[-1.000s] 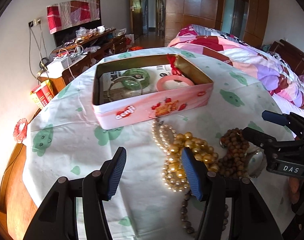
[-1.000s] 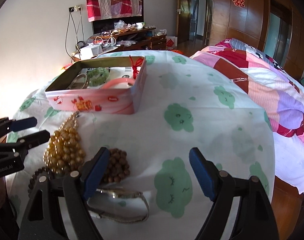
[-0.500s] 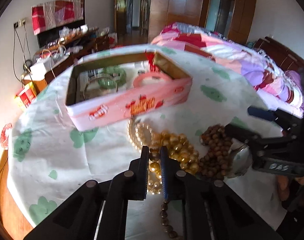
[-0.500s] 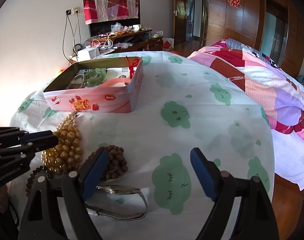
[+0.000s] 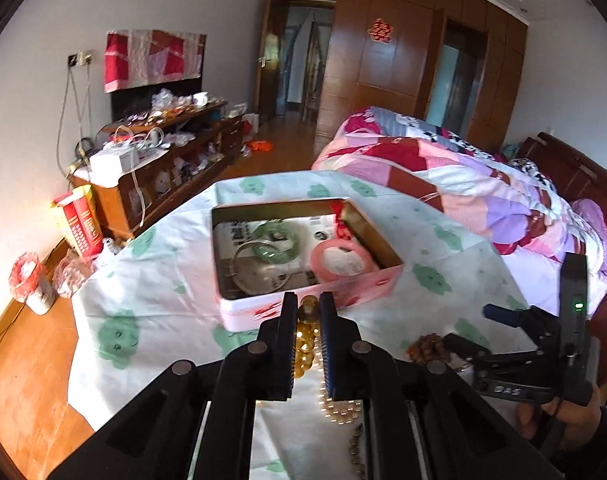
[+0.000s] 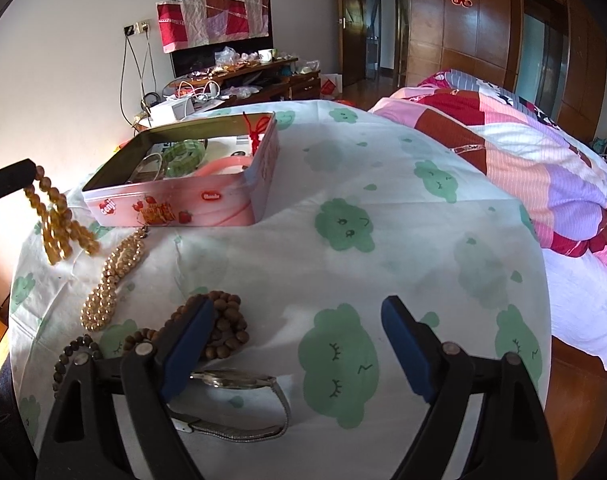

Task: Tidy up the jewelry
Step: 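Move both open tools back over the loose jewelry on the cloth, then close the left tool on the gold bead bracelet while the right tool grasps the wooden bead bracelet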

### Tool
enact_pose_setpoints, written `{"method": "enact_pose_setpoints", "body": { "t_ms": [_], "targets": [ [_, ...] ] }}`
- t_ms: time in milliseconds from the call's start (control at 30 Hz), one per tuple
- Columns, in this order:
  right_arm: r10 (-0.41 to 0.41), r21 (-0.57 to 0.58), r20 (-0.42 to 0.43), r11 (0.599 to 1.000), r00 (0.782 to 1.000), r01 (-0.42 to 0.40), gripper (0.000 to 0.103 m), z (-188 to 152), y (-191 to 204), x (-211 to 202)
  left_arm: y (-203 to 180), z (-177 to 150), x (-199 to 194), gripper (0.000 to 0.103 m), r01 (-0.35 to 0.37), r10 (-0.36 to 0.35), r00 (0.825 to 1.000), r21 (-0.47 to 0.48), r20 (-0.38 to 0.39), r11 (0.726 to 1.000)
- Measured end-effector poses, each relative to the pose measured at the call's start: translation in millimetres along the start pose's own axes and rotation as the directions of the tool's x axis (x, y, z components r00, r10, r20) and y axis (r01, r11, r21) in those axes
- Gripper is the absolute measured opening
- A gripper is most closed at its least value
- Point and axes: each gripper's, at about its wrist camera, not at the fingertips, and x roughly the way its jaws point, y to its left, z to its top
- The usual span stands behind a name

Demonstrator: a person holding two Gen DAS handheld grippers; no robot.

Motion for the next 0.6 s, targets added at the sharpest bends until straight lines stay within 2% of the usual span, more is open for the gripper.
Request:
{"method": "enact_pose_setpoints", "body": {
  "t_ms": [67,200,300,400,600],
  "targets": [
    [-0.003,0.002,0.003,1.0,1.0,0.003,0.087,-0.1,-0.1,-0.8,4.2,-4.9,8.6,0.01,-0.047,0.048,0.999,0.008,-0.015,0.999],
    [-0.001,-0.003,0.011,1.0,1.0,0.001,0.087,-0.7,1.2,-2.6,9.0,-16.8,23.4,0.01,-0.094,0.095,0.994,0.021,-0.047,0.995],
    [-0.002,-0.014,0.007,1.0,1.0,0.002,0.086,-0.5,3.2,-2.1,12.2,-23.8,33.0,0.01,-0.096,0.097,0.993,0.018,-0.073,0.995],
    [0.01,-0.039,0.005,0.999,1.0,-0.01,0.078,1.5,6.9,-2.2,14.9,-28.5,38.0,0.01,-0.096,0.096,0.991,0.01,-0.095,0.995],
    [0.074,-0.049,-0.03,0.996,0.997,-0.075,0.069,5.9,16.1,2.3,16.6,-36.4,46.0,0.01,-0.098,0.098,0.987,0.011,-0.124,0.995]
  ]
}}
